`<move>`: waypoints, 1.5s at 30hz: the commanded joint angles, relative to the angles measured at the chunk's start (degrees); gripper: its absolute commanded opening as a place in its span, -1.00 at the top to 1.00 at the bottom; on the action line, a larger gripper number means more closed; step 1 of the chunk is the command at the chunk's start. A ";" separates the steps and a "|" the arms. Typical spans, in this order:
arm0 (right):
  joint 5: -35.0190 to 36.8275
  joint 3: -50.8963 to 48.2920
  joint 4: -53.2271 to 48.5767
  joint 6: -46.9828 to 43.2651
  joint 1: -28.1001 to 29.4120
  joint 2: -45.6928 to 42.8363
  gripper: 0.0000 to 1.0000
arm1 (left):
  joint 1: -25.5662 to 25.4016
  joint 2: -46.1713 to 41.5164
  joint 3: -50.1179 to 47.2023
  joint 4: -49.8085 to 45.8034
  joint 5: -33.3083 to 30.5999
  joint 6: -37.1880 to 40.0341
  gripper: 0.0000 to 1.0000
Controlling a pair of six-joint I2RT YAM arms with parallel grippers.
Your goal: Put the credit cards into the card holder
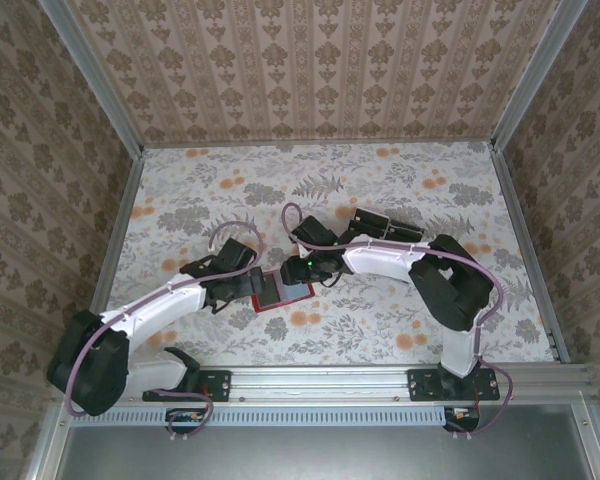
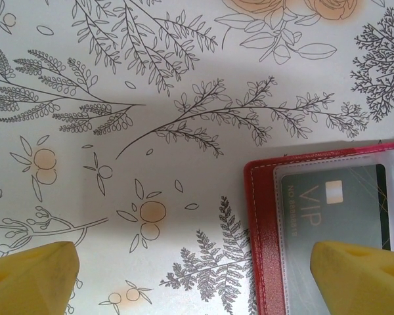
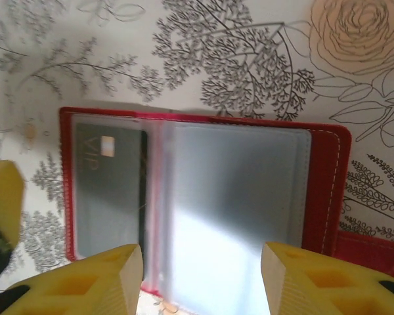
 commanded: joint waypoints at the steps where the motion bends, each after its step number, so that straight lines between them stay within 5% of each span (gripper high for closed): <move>1: -2.81 1.24 -0.71 -0.70 -0.37 2.33 -0.04 | -0.70 -1.62 -1.25 -1.01 -1.55 -1.84 -1.00; 24: -7.46 -8.53 17.61 19.45 -0.04 2.57 -0.07 | -13.56 -8.39 -9.74 9.02 -5.77 -8.23 -1.00; 45: -7.52 -9.91 19.83 24.34 -0.18 2.85 -0.11 | -18.74 1.61 -7.58 20.13 -9.15 -5.72 -1.00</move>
